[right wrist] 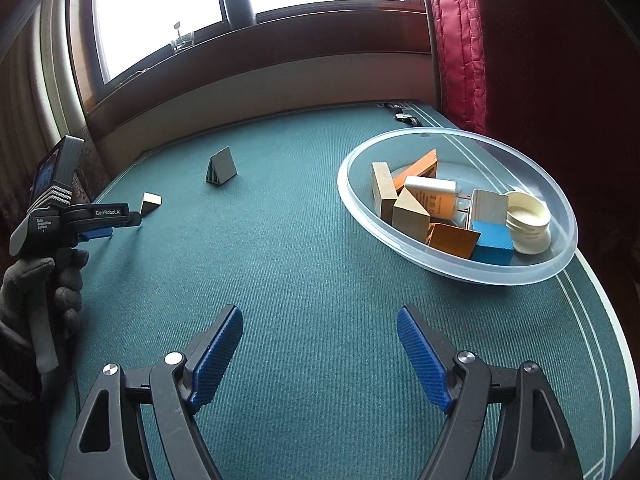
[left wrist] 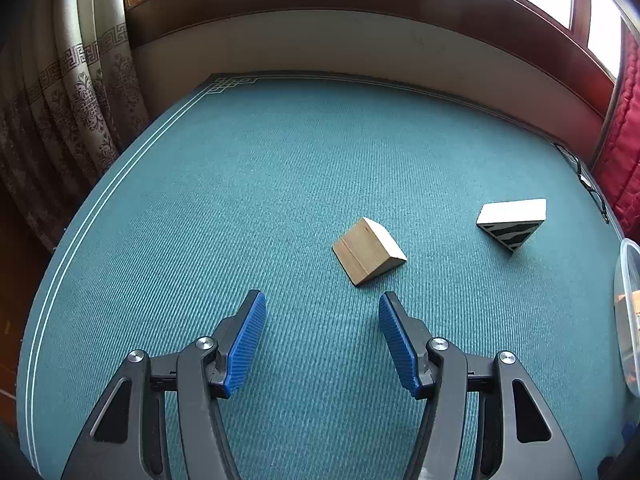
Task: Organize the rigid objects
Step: 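Grasp the tan wooden wedge with the left gripper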
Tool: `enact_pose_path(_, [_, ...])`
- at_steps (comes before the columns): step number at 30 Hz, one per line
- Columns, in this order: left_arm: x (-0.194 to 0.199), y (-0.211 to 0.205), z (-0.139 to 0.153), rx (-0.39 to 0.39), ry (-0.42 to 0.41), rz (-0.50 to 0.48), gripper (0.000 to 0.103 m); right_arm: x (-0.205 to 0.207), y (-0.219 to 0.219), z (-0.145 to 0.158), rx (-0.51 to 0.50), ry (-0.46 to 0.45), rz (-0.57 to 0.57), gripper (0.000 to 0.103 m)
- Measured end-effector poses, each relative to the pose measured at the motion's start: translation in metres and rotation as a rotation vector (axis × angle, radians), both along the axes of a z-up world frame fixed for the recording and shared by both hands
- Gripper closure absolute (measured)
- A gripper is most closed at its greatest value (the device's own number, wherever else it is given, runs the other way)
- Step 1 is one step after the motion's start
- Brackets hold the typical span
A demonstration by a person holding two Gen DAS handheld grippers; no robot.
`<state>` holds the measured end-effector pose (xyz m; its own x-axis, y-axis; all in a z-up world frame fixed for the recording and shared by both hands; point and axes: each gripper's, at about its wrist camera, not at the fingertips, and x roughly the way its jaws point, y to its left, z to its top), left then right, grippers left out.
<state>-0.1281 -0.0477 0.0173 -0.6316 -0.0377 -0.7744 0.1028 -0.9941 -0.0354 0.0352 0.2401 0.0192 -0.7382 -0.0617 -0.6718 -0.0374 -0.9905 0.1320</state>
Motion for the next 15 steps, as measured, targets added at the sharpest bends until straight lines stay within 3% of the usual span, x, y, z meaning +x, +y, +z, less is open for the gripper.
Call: enact_pose_path(15, [-0.040, 0.009, -0.002, -0.039, 0.017, -0.074, 0.041, -0.005, -0.004, -0.003, 0.026, -0.039, 0.005, 0.020])
